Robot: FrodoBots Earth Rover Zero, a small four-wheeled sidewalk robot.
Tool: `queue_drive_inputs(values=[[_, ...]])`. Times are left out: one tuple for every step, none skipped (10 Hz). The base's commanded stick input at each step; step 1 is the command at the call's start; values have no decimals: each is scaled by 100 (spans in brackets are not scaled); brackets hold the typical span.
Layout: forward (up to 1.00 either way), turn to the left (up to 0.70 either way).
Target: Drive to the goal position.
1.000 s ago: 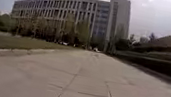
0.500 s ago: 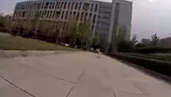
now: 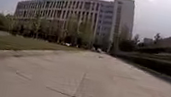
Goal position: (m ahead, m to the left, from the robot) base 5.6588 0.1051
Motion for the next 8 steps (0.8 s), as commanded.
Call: queue_drive_inputs(values=[[100, 0], [100, 0], [100, 0], [100, 0], [100, -1], [100, -16], [100, -27], [100, -27]])
